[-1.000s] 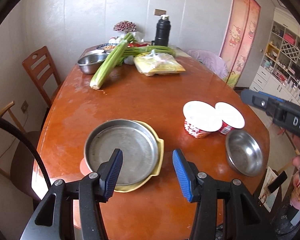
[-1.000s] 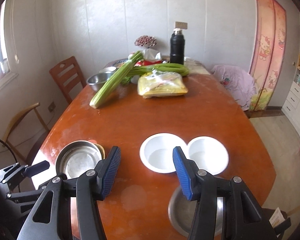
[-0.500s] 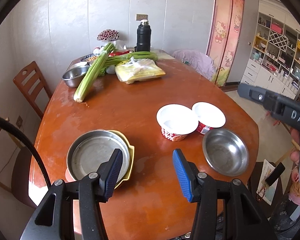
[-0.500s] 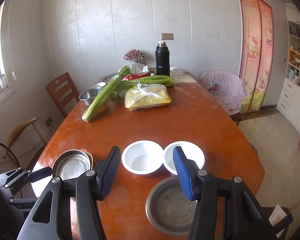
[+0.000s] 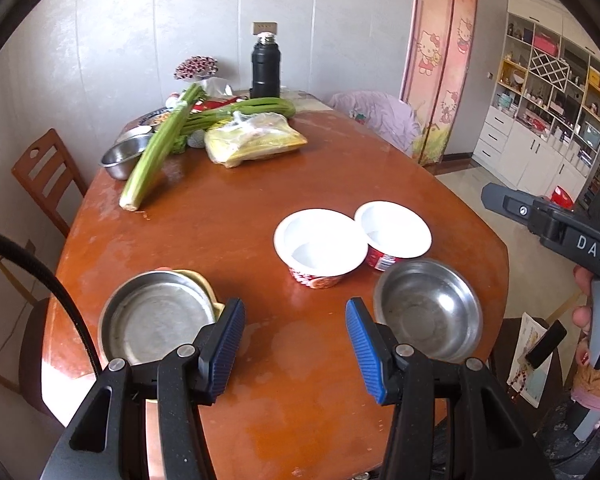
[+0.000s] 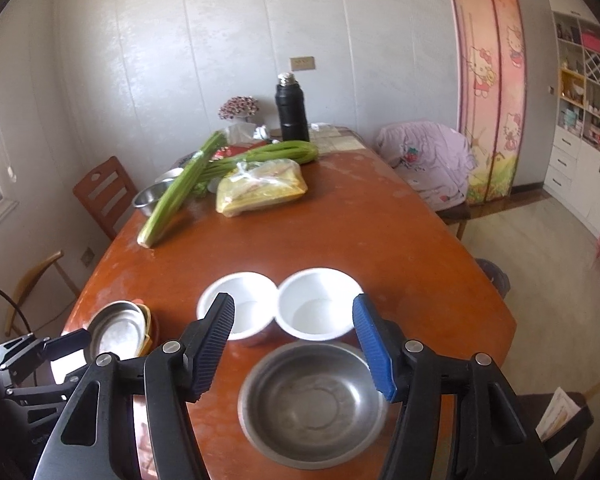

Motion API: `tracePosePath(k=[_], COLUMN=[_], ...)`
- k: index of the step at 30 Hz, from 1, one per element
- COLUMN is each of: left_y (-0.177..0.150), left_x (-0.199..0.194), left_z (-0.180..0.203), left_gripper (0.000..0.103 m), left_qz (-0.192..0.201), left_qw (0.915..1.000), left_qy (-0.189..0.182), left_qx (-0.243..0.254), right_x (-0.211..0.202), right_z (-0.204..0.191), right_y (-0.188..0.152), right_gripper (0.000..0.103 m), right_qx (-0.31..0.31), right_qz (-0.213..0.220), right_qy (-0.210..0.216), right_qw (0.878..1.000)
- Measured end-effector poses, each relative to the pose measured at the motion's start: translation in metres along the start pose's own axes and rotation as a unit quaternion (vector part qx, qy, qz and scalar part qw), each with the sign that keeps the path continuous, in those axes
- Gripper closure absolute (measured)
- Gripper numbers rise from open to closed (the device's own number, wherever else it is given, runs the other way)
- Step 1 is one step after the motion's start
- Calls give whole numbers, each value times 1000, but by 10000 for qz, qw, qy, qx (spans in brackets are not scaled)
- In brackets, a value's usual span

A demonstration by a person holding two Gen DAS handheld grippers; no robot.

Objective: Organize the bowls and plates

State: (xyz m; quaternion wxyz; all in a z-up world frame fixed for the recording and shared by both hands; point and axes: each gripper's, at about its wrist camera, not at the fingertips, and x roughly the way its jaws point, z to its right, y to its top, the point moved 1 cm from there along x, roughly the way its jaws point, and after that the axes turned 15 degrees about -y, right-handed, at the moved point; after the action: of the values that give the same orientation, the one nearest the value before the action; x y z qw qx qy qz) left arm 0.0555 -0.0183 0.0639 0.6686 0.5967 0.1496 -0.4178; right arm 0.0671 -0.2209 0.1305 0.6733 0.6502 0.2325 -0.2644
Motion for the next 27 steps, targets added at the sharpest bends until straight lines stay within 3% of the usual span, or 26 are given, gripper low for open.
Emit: tracePosePath(k=[10, 18, 27], left_y=[10, 6, 1], left_x=[39, 77, 107], left_z=[31, 38, 47], left_gripper=[51, 51, 51], left_qz=[-254, -483, -688], left_qw=[9995, 9981, 9965], left_qy=[-158, -298, -261], left_qx=[70, -236, -388], right_x=[30, 59, 76], right_z=[42, 53, 59], right_y=[-15, -32, -49], right_gripper=[40, 40, 40], right_qx=[112, -251, -445], right_qz=[-329, -697, -834], right_qy=[-24, 4, 218], right_qw=[9994, 9972, 9953])
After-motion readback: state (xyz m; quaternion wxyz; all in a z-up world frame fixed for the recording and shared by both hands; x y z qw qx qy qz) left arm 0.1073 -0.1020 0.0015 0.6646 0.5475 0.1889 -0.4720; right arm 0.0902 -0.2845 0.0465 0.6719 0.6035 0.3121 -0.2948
